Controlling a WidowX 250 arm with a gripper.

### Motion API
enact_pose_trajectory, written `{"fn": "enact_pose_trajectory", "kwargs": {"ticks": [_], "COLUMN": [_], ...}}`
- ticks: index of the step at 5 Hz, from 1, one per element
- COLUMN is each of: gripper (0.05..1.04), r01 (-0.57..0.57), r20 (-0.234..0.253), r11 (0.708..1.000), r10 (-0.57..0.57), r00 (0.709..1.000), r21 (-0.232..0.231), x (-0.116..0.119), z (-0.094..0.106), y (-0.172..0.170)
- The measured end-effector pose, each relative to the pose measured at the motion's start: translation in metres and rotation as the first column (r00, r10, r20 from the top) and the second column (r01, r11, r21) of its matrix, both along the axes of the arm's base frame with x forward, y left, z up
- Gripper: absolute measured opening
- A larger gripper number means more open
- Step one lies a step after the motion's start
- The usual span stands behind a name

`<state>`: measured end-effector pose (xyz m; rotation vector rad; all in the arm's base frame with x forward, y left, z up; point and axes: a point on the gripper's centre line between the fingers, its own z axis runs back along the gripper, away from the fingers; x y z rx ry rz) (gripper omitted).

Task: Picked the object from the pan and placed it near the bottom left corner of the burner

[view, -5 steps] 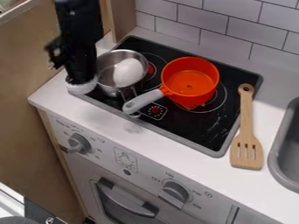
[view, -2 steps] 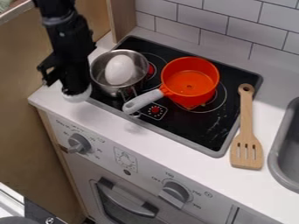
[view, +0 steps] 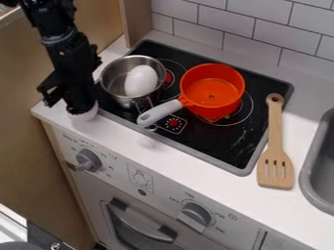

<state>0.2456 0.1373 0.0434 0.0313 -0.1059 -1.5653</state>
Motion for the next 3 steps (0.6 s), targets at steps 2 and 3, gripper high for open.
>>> {"fn": "enact_pose_trajectory", "kwargs": {"ticks": [2, 3], "gripper": [0.303, 0.574], "r01": [0.006, 0.007], "r20": [0.022, -0.013], "r11": [1.0, 0.999], "r10": [-0.006, -0.008], "r00": [1.0, 1.0], "r21": [-0.013, -0.048], "x": [-0.001, -0.004], "z": [-0.0049, -0.0008], "y": [0.0029, -0.0004]}}
